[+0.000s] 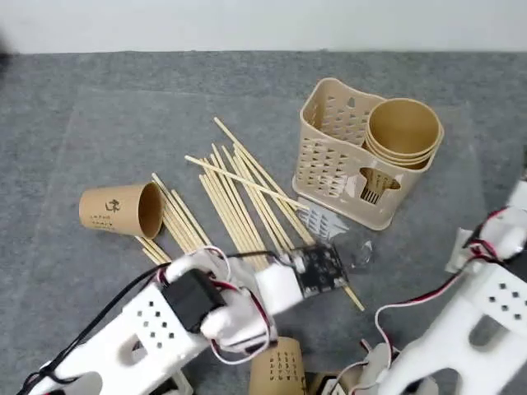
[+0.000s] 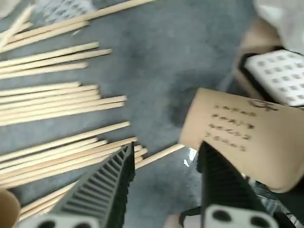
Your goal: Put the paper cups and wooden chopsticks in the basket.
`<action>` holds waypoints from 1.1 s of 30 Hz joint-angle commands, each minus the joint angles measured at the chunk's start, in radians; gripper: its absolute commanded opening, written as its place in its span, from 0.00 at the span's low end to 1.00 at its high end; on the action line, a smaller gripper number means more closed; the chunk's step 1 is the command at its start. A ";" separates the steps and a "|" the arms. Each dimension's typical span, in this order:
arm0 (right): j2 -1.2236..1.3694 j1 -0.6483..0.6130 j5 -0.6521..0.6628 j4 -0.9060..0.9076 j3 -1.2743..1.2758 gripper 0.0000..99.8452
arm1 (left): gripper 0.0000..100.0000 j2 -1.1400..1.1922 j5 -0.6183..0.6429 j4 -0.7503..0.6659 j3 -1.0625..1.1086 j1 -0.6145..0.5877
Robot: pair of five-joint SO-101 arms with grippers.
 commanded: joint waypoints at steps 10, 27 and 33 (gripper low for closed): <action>-0.018 0.285 -0.012 -0.185 0.020 0.01 | 0.24 -0.032 0.023 0.009 -0.008 0.207; 0.599 0.397 -0.014 -0.153 -0.379 0.01 | 0.24 -0.032 0.058 0.018 -0.018 0.227; 0.851 0.433 -0.014 -0.120 -0.632 0.01 | 0.27 -0.032 0.064 0.117 -0.125 0.370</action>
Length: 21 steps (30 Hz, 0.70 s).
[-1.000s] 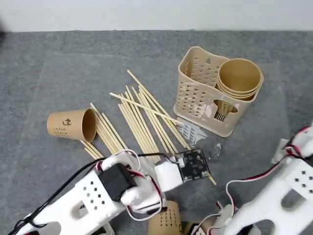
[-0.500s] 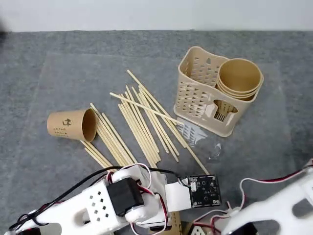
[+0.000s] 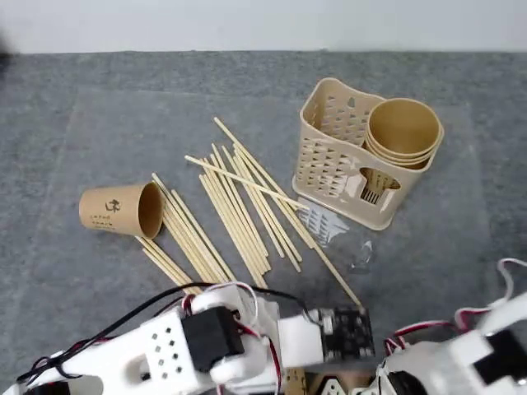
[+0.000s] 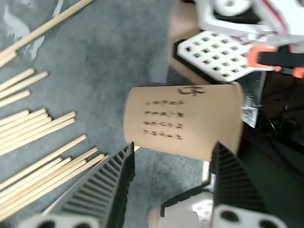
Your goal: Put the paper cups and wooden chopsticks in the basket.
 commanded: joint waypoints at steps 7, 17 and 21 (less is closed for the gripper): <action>0.232 0.019 -0.009 0.019 -0.267 0.01 | 0.27 -0.025 0.012 0.015 -0.064 0.172; 0.239 0.012 -0.005 0.027 -0.270 0.01 | 0.27 -0.023 0.012 -0.190 0.170 0.204; 0.239 0.010 -0.002 0.042 -0.270 0.01 | 0.27 -0.023 0.012 -0.255 0.234 0.204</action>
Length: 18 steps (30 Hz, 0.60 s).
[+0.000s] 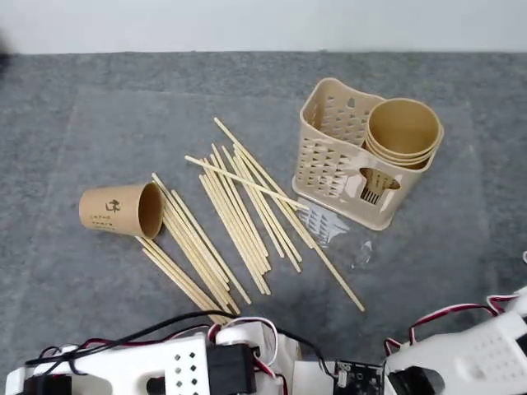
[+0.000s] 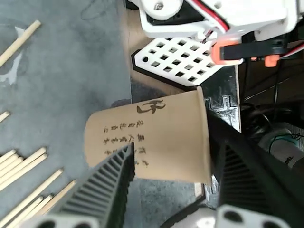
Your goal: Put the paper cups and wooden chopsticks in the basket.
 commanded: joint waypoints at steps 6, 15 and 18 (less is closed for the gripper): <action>-0.018 0.001 -0.002 0.012 -0.052 0.01 | 0.27 -0.021 0.006 -0.118 0.114 0.014; -0.018 0.001 -0.002 0.033 -0.054 0.01 | 0.27 -0.031 0.000 -0.112 0.059 -0.109; -0.019 0.001 -0.002 0.033 -0.054 0.01 | 0.23 -0.031 -0.012 -0.114 0.033 -0.186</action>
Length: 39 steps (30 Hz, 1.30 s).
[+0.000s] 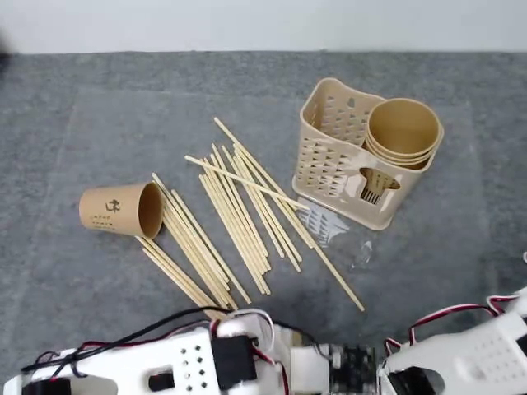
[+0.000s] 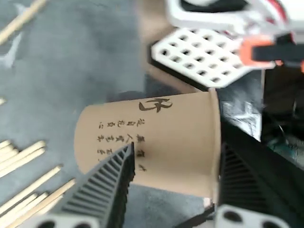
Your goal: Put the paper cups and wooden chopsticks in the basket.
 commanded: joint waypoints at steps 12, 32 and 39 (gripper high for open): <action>-0.102 -0.047 -0.002 0.050 -0.055 0.01 | 0.06 -0.031 -0.149 -0.110 -0.082 -0.282; -0.240 -0.182 -0.002 0.170 -0.052 0.01 | 0.01 -0.031 -0.127 -0.193 -0.375 -0.816; -0.240 -0.193 -0.002 0.173 -0.051 0.01 | 0.01 -0.031 0.008 -0.258 -0.582 -0.798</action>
